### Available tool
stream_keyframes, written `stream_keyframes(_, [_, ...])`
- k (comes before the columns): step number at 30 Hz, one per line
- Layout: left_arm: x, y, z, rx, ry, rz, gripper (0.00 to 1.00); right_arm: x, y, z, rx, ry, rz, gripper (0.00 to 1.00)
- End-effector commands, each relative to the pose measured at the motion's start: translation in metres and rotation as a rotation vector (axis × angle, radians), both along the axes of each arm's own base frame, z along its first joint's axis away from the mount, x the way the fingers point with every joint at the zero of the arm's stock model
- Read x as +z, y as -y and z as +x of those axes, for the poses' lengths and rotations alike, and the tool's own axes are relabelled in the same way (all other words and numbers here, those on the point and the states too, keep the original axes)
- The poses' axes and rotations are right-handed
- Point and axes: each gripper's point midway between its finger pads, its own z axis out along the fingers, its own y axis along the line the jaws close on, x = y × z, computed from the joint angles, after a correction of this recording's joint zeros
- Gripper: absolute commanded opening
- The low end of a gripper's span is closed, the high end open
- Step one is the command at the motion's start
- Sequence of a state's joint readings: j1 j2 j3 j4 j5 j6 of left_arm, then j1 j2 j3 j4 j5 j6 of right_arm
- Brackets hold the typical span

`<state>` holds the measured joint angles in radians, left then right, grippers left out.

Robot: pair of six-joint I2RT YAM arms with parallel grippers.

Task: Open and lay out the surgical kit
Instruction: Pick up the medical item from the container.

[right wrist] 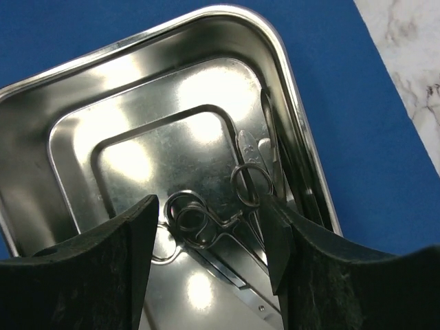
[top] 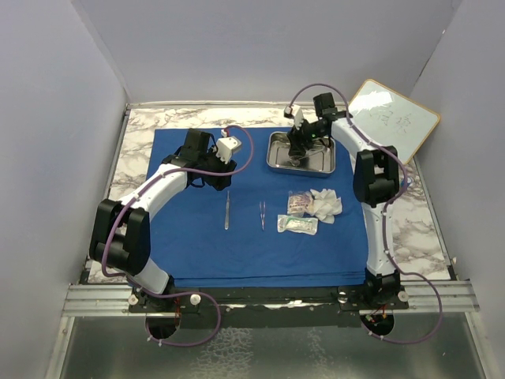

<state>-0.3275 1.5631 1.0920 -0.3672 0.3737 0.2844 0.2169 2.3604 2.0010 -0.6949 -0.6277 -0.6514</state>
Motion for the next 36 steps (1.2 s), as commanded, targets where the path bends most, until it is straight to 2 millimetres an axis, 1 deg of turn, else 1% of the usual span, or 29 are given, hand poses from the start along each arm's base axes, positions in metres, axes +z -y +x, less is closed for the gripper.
stream_keyframes(1, [0.007, 0.002, 0.005, -0.007, 0.027, -0.017, 0.53, -0.02, 0.0, 0.007, -0.004, -0.009, -0.044, 0.61])
stream_keyframes(5, [0.007, 0.002, 0.004, -0.008, 0.025, -0.016, 0.53, -0.033, 0.003, 0.006, -0.048, -0.029, -0.075, 0.6])
stream_keyframes(7, [0.007, 0.002, 0.004, -0.007, 0.026, -0.017, 0.53, -0.04, 0.007, 0.006, -0.088, -0.036, -0.101, 0.58])
stream_keyframes(11, [0.008, 0.002, 0.004, -0.008, 0.03, -0.017, 0.53, -0.05, 0.013, -0.004, -0.131, -0.068, -0.153, 0.51])
stream_keyframes(14, [0.009, 0.002, 0.004, -0.009, 0.032, -0.017, 0.53, -0.047, 0.012, -0.014, -0.124, -0.08, -0.142, 0.42])
stream_keyframes(18, [0.008, 0.003, 0.004, -0.01, 0.03, -0.02, 0.53, -0.03, 0.007, -0.016, -0.12, -0.08, -0.105, 0.23])
stream_keyframes(21, [0.009, 0.003, 0.004, -0.009, 0.032, -0.021, 0.53, -0.013, -0.001, -0.014, -0.115, -0.077, -0.061, 0.1])
stream_keyframes(23, [0.01, 0.002, 0.004, -0.008, 0.035, -0.02, 0.53, -0.001, -0.007, -0.014, -0.103, -0.079, -0.026, 0.03])
stream_keyframes(24, [0.01, 0.002, 0.004, -0.007, 0.036, -0.019, 0.53, 0.007, -0.012, -0.015, -0.088, -0.085, 0.002, 0.01])
stream_keyframes(29, [0.011, 0.002, 0.004, -0.008, 0.038, -0.018, 0.53, 0.03, -0.029, -0.025, -0.005, -0.105, 0.094, 0.01])
stream_keyframes(33, [0.01, 0.002, 0.004, -0.01, 0.036, -0.019, 0.53, 0.041, -0.037, -0.03, 0.037, -0.095, 0.119, 0.01])
stream_keyframes(36, [0.01, 0.002, 0.004, -0.01, 0.036, -0.02, 0.53, 0.047, -0.04, -0.028, 0.03, -0.075, 0.123, 0.01])
